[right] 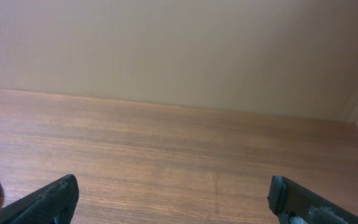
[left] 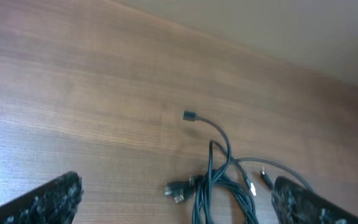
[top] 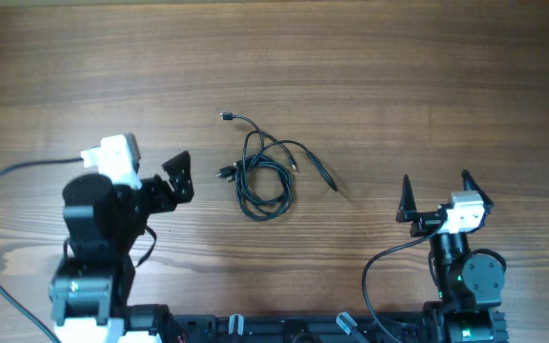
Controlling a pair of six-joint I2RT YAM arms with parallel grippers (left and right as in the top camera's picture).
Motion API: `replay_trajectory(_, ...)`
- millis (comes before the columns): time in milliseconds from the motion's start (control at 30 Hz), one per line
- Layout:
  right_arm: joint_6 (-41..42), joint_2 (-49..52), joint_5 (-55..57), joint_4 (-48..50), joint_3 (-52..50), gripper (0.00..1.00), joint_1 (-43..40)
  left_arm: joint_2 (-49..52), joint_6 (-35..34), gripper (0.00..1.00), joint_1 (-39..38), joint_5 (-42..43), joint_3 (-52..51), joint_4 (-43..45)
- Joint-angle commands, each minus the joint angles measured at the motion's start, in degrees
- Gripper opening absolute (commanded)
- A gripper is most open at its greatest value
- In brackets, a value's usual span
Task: Untangle cables
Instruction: 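Reach the left gripper down onto the black cable bundle and grasp it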
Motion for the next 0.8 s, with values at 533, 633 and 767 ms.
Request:
replay_trajectory(533,0.61,-0.26,0.76,0.39,-0.04,1.0,-0.28,32.76,-3.5,1.0,-21.64,-9.68,17.14,-11.69)
replay_trajectory(633,0.61,-0.26,0.76,0.39,-0.04,1.0,-0.28,36.09,-4.96,1.0,-24.06,-10.95,17.14,-11.37)
replay_trajectory(767,0.61,-0.26,0.76,0.39,-0.04,1.0,-0.28,40.7,-6.88,1.0,-25.49,-10.86,17.14,-9.99)
